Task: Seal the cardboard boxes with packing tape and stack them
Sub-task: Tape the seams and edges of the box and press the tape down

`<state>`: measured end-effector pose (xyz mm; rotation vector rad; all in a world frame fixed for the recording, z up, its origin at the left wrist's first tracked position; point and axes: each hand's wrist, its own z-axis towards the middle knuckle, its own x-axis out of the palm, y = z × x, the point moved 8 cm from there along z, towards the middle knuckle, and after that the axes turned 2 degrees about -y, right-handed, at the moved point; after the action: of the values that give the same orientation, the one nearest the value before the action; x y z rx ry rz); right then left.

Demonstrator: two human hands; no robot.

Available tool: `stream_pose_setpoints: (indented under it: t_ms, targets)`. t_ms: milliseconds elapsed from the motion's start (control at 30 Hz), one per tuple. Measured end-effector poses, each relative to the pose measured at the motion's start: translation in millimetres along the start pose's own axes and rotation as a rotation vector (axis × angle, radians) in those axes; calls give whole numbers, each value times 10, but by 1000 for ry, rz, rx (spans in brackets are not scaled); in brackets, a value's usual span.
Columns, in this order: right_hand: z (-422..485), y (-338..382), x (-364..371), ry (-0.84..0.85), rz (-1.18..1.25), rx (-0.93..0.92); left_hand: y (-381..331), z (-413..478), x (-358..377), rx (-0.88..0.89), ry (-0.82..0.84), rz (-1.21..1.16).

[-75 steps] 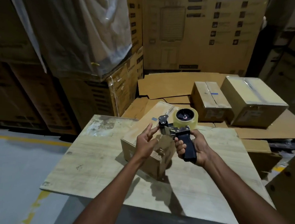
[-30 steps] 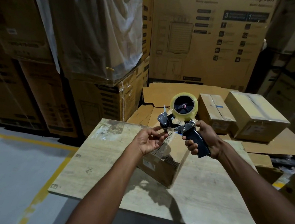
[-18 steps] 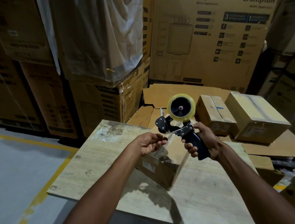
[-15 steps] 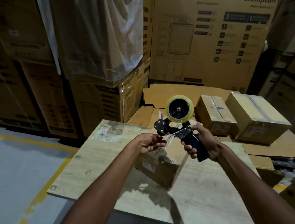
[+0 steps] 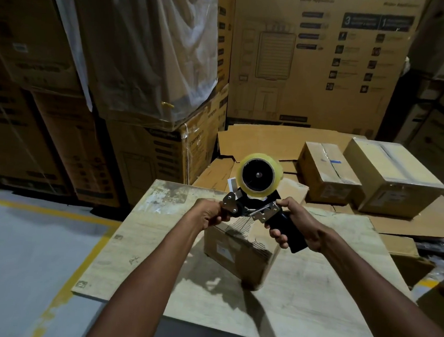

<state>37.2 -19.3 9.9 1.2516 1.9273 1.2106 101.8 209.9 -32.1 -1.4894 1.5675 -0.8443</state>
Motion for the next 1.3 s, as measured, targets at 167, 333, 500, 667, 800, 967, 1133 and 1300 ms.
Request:
stream_pose_setpoints:
  t_ms: [167,333,500,667,800,967,1133,1300]
  targets:
    - [148,-99,134,-24,-8,-7,-136,225,-224,133,-62,147]
    - [191,-301,-14,-80,-18,10,-137,511,-593,168,-127,185]
    - [320,-501,-36,-134,-79,45,-42,701,-617,282,-162,360]
    - [419,-600,9,-166,-124,41,127,830,-630,341,-169,382]
    - [464,-638,15,-170,-158,46,200,892,-626,381,-187,416]
    - [495,-672,34,-174,-178,54,235,911,-597,416,-194,434]
    - [479,-654,53,-187,-191,31,297,972,-598,439,-190,437]
    - [466,-660,57,-196,-235,30,420,1029,-575,445,-164,399]
